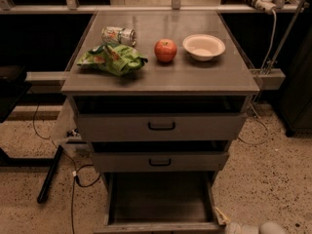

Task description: Open bottom drawer

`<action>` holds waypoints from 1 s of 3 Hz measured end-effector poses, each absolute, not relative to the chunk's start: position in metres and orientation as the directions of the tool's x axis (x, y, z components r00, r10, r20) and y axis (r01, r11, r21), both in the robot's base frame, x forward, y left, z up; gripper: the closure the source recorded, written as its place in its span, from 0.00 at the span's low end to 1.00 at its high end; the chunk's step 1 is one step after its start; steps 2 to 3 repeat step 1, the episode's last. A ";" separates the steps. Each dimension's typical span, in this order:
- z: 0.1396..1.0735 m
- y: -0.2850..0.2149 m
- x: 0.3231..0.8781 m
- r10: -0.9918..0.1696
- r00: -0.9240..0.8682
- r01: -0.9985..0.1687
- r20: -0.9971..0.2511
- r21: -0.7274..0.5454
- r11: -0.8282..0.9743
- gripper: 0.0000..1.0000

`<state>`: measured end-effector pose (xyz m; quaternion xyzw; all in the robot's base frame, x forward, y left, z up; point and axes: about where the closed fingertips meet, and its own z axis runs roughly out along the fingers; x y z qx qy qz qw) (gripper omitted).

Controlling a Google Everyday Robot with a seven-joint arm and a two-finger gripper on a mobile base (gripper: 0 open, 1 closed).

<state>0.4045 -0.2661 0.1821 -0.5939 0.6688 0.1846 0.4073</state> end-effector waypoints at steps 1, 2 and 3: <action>0.182 -0.266 0.405 -0.644 0.037 -0.945 -0.764 -0.237 0.226 0.00; 0.182 -0.266 0.405 -0.644 0.037 -0.945 -0.764 -0.237 0.226 0.00; 0.182 -0.266 0.405 -0.644 0.037 -0.945 -0.764 -0.237 0.226 0.00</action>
Offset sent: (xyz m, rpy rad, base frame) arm 0.0000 0.0000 0.0000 0.0000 0.0000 0.0000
